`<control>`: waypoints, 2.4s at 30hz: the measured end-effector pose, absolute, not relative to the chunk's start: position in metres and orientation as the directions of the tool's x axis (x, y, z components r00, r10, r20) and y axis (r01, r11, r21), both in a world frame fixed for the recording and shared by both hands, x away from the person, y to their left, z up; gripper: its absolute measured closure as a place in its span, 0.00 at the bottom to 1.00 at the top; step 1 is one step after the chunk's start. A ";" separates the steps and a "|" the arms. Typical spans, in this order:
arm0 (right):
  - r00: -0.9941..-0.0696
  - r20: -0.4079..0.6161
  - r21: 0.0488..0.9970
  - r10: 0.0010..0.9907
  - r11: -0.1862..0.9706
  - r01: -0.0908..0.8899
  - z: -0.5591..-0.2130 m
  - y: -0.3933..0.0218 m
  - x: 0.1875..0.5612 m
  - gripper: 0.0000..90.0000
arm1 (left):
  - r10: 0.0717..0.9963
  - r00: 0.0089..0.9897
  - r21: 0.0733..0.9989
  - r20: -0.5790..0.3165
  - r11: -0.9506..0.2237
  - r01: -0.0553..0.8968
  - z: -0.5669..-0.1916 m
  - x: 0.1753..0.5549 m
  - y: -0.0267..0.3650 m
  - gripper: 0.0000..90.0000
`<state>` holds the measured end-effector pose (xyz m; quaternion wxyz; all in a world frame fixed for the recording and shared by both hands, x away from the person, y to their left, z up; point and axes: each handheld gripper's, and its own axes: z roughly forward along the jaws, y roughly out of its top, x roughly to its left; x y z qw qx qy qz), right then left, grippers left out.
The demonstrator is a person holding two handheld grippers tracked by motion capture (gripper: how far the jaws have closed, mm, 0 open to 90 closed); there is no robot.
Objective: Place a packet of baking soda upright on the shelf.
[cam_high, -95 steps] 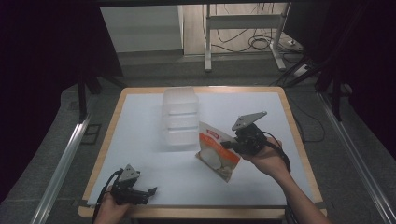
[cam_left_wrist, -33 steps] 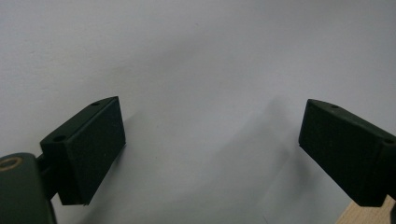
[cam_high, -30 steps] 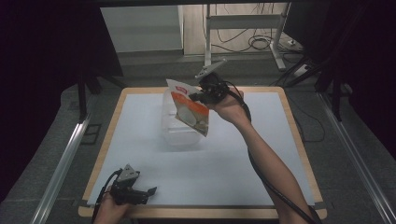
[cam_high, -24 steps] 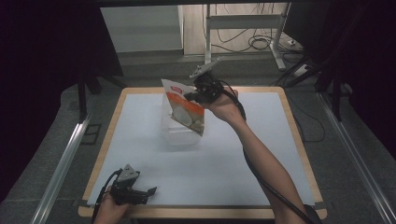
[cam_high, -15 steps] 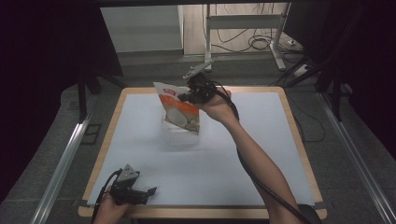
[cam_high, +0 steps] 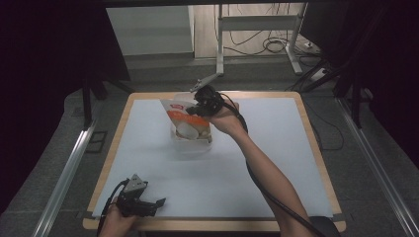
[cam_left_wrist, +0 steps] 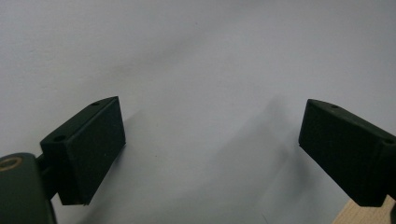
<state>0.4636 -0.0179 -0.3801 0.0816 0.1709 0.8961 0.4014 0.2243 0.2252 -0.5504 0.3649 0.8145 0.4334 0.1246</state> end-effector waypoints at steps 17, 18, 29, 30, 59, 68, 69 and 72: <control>-0.918 -0.056 0.744 0.393 0.629 0.224 -0.400 -0.033 0.468 0.88 | 0.797 0.593 0.700 -0.111 -0.361 0.616 -0.550 0.224 0.225 0.08; -0.918 -0.056 0.744 0.393 0.629 0.224 -0.400 -0.033 0.468 0.88 | 0.797 0.593 0.700 -0.111 -0.361 0.616 -0.550 0.224 0.225 0.08; -0.907 -0.059 0.764 0.416 0.604 0.227 -0.396 -0.033 0.462 0.42 | 0.797 0.594 0.700 -0.109 -0.363 0.616 -0.550 0.224 0.225 0.08; -0.907 -0.059 0.764 0.416 0.604 0.227 -0.396 -0.033 0.462 0.42 | 0.797 0.594 0.700 -0.109 -0.363 0.616 -0.550 0.224 0.225 0.08; -0.907 -0.035 0.783 0.420 0.576 0.236 -0.391 -0.060 0.448 0.26 | 0.798 0.593 0.700 -0.108 -0.363 0.616 -0.551 0.224 0.224 0.08; -0.901 -0.033 0.794 0.432 0.559 0.238 -0.387 -0.072 0.441 0.17 | 0.798 0.592 0.700 -0.109 -0.361 0.616 -0.551 0.224 0.224 0.08; -0.901 -0.033 0.794 0.432 0.558 0.239 -0.387 -0.073 0.441 0.16 | 0.799 0.592 0.700 -0.109 -0.361 0.616 -0.551 0.224 0.225 0.08; -0.899 -0.035 0.795 0.437 0.557 0.240 -0.387 -0.078 0.438 0.14 | 0.799 0.592 0.700 -0.109 -0.360 0.616 -0.551 0.224 0.225 0.08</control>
